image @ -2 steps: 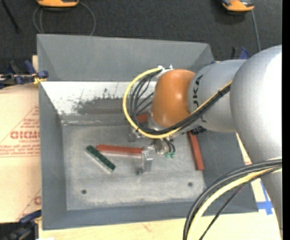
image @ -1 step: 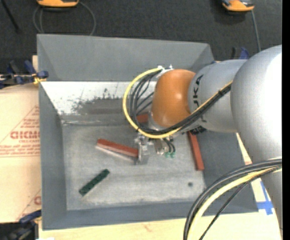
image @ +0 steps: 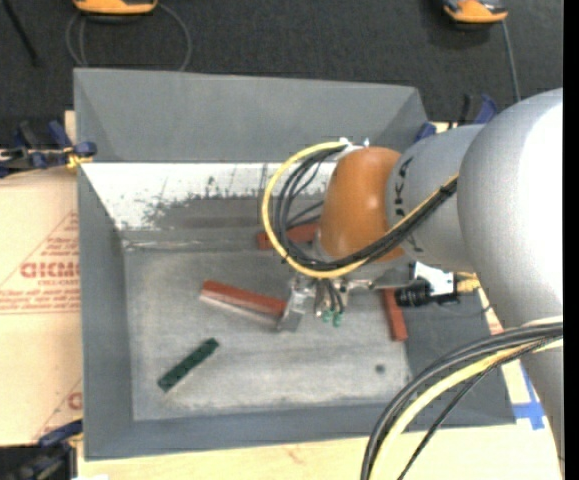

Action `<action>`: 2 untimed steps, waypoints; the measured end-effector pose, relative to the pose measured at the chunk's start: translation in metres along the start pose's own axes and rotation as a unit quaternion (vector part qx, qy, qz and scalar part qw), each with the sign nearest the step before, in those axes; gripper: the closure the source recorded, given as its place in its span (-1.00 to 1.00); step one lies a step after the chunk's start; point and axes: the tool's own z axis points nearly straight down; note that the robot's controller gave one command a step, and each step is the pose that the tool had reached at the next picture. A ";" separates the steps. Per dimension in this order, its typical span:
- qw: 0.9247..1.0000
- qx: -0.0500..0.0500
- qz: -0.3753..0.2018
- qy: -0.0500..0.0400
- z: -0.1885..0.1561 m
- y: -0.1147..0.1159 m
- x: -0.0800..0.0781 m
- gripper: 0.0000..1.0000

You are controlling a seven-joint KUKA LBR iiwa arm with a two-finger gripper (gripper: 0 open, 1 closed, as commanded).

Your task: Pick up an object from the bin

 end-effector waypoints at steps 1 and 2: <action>1.000 0.000 0.028 -0.003 -0.004 -0.016 -0.034 1.00; 1.000 0.001 0.026 -0.002 -0.004 -0.015 -0.032 -1.00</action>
Offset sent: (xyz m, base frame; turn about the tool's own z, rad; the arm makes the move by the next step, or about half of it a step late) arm 0.0251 -0.0233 0.0029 0.0598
